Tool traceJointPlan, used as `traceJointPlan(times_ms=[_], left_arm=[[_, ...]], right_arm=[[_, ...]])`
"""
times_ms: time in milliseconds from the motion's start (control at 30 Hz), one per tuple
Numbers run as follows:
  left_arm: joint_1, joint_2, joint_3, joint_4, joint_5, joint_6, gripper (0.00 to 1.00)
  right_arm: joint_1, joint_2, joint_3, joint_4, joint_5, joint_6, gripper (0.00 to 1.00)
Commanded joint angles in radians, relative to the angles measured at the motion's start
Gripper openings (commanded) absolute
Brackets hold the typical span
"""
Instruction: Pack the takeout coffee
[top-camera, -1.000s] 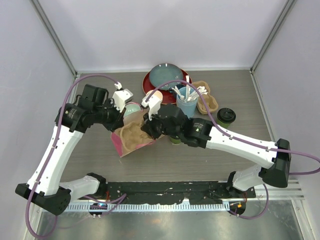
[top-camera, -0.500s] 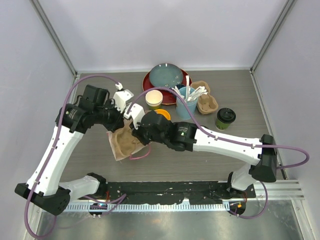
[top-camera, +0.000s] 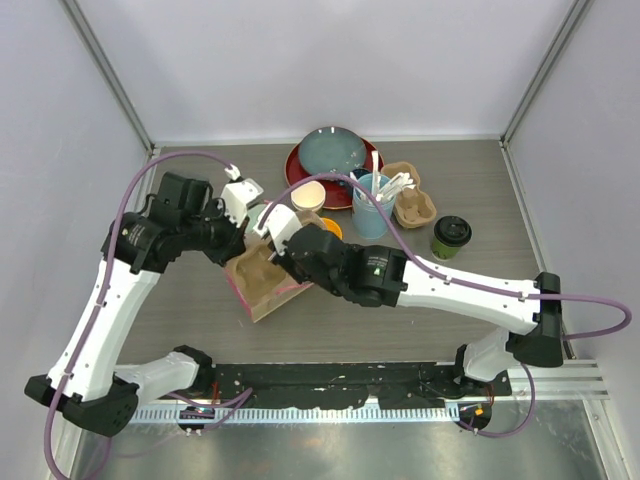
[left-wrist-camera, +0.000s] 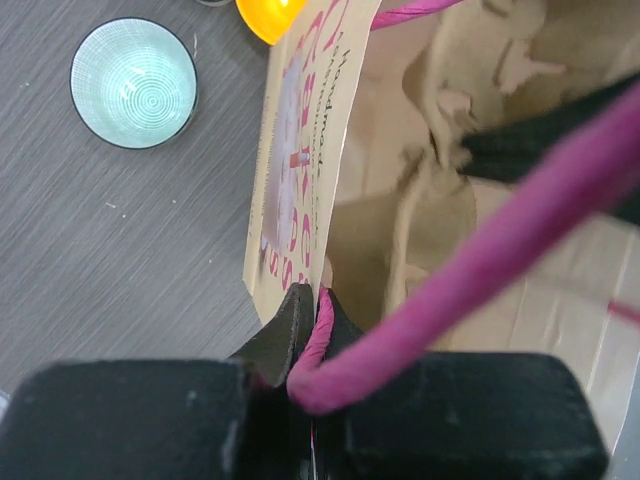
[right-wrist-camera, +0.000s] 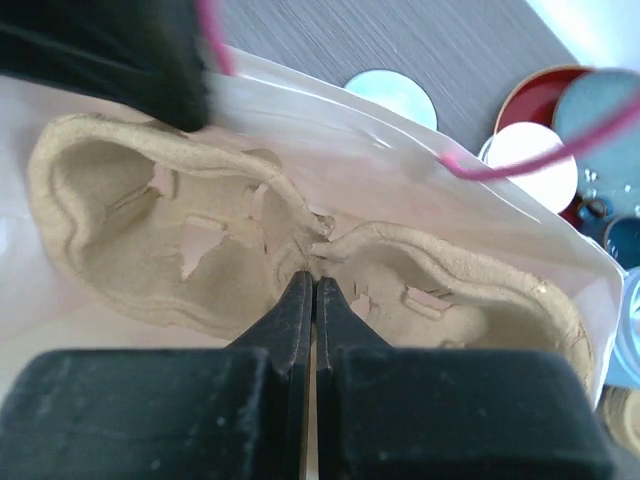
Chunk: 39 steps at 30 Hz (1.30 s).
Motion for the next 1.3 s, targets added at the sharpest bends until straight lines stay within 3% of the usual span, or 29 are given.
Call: traceJointPlan(times_ms=[0,100,333,567,733,1067,1267], left_arm=[[-0.006,0.016,0.041,0.013,0.011,-0.035,0.0],[-0.006,0.01,0.05,0.005,0.041,-0.033,0.0],[-0.006,-0.012,0.066,-0.025,0.094,-0.019,0.0],[-0.004,-0.027,0.05,-0.01,0.082,-0.027,0.0],[-0.004,-0.006,0.05,0.014,-0.014,-0.074,0.0],[-0.004,-0.013,0.041,0.045,-0.078,-0.074,0.0],[-0.004,-0.028,0.041,0.096,-0.084,-0.113,0.0]], right_arm=[[0.088,0.044,0.126,-0.006,0.048,-0.138,0.01],[0.087,0.099,0.172,-0.029,-0.003,-0.147,0.01],[0.012,0.119,0.104,0.055,-0.152,-0.092,0.01],[-0.017,0.147,0.013,0.104,-0.161,-0.126,0.01],[-0.019,0.099,-0.116,0.168,-0.161,-0.147,0.01],[-0.045,0.088,-0.17,0.132,-0.124,-0.092,0.01],[-0.05,0.175,-0.105,0.015,-0.112,-0.06,0.01]])
